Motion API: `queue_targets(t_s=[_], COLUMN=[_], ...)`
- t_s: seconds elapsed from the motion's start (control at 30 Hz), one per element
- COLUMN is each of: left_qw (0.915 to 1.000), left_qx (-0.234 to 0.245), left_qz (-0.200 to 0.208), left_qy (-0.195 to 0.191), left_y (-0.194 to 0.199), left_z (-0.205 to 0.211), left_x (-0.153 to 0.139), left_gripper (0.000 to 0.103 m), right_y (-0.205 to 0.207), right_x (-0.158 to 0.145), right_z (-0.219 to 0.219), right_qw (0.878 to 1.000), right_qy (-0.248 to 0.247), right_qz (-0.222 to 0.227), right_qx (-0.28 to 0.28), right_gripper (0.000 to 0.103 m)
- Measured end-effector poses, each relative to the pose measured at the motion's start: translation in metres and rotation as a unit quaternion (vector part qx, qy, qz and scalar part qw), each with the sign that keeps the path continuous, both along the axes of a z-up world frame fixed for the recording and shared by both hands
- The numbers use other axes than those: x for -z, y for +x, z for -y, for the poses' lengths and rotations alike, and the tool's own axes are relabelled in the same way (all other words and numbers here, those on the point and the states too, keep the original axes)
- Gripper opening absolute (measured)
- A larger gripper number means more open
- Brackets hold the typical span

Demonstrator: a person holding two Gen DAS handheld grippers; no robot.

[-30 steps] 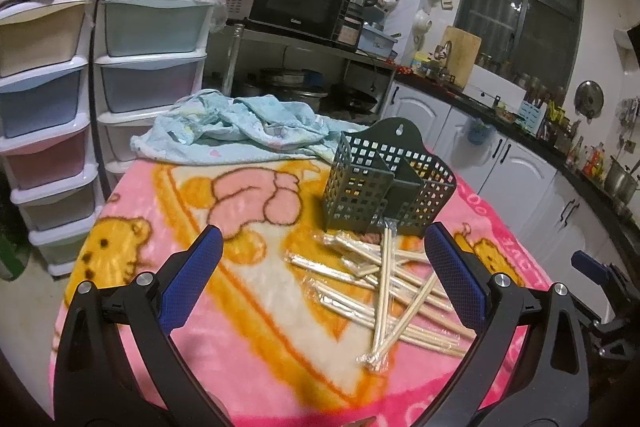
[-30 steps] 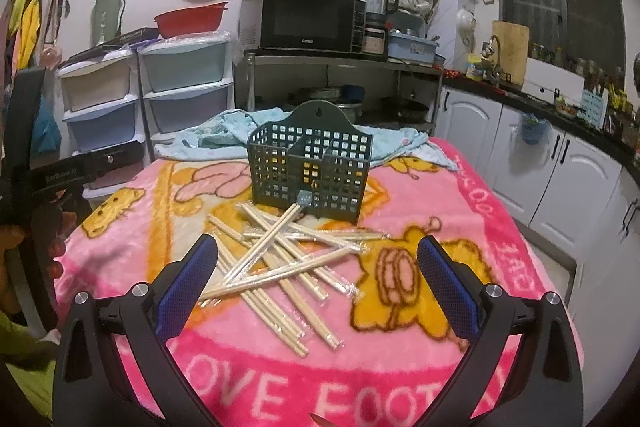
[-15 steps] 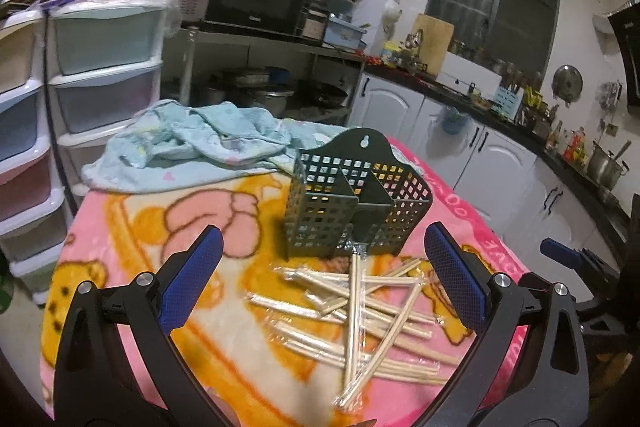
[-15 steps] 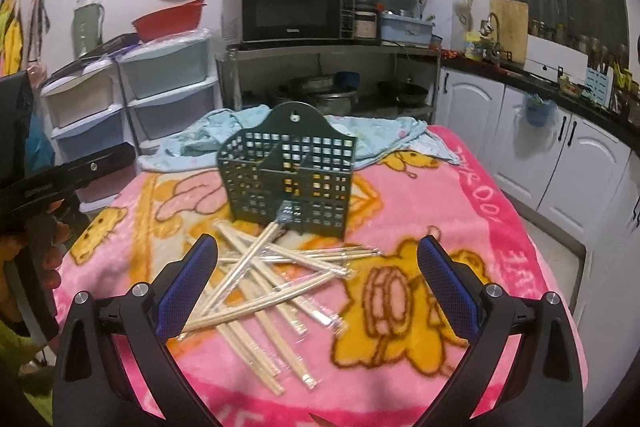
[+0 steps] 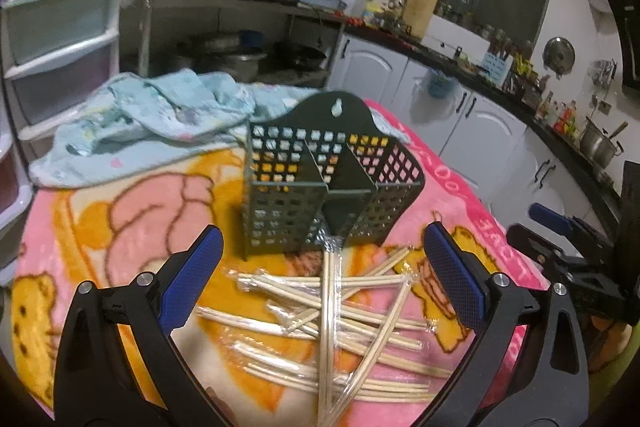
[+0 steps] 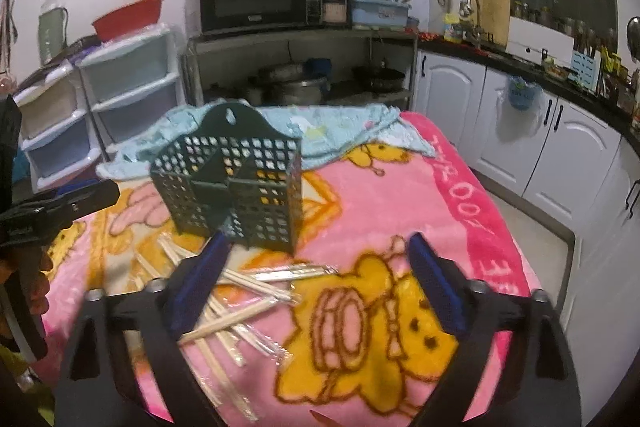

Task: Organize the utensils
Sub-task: 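Lower the left tool onto a wrapped chopstick and close it while the right tool closes on another chopstick, then lift the chopsticks with both tools and carry them above the green caddy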

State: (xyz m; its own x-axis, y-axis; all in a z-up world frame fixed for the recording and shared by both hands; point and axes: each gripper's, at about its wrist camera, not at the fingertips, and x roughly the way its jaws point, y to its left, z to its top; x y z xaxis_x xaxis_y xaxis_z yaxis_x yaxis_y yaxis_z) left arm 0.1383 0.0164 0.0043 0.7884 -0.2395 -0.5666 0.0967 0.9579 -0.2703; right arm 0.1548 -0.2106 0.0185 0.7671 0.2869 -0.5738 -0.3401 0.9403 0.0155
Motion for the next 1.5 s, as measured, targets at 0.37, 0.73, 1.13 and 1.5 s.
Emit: queue_targets(t_s=[0.37,0.73,1.13,1.5], left_qw=[0.9976,0.9929,0.9885,0.9846], left_qx=[0.026,0.040,0.031,0.024], left_qz=[-0.064,-0.110,-0.146,-0.170], left_qy=[0.011,0.025,0.026,0.035], left_y=[0.035,0.065,0.085,0.090], left_z=[0.017,0.031,0.038,0.034], left_x=[0.042,0.071,0.087,0.095], left_gripper=[0.063,0.047,0.035,0.011], right_y=[0.027,0.049,0.058,0.054], right_x=[0.061,0.092,0.105,0.100], right_z=[-0.001,-0.013,-0.004,0.009], right_qw=[0.994,0.985,0.983,0.989], right_qy=[0.003,0.032,0.055,0.038], right_qz=[-0.106,-0.163,-0.170,-0.144], right_qx=[-0.025,-0.048,-0.043,-0.019], right_gripper=[0.038,0.017,0.003,0.002])
